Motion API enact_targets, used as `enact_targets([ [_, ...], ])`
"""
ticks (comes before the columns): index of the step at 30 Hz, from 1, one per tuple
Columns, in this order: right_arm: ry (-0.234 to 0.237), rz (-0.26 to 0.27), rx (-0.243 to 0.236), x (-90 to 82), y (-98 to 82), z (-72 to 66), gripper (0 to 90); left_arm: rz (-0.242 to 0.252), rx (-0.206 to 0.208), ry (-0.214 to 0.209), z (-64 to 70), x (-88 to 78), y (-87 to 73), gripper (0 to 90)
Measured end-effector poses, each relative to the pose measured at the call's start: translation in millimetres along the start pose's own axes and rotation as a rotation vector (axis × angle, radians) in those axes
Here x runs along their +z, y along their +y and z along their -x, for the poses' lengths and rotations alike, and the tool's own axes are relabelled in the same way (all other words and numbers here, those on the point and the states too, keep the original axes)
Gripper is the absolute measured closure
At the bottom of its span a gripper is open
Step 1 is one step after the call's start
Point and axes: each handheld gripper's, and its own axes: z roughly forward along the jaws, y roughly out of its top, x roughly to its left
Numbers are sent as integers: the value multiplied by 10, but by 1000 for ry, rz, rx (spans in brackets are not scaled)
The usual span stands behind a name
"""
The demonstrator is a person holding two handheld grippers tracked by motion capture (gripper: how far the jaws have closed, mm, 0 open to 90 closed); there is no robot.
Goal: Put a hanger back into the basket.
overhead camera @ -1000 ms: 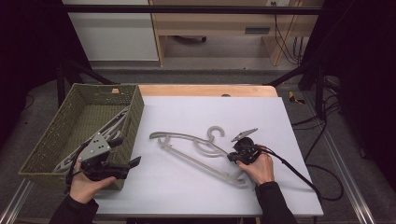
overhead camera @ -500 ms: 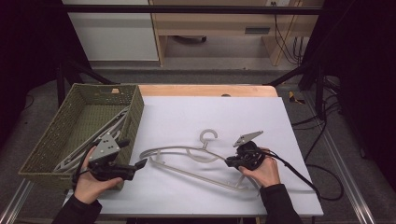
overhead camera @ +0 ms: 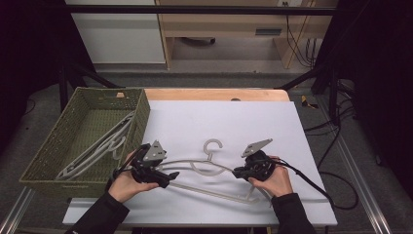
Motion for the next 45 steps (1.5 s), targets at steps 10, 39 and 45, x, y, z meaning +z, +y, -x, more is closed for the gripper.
enact_targets([
  [10, -8, -5, -14, -15, 8, -35, 822, -102, 63, 48, -168, 485, -26, 297],
  [39, 2, 64, -37, -134, 20, -27, 769, -163, 259, 10, 167, 282, -60, 808],
  [45, -13, 174, -9, -313, 25, -4, 700, -124, 182, 39, 285, 114, -54, 817],
])
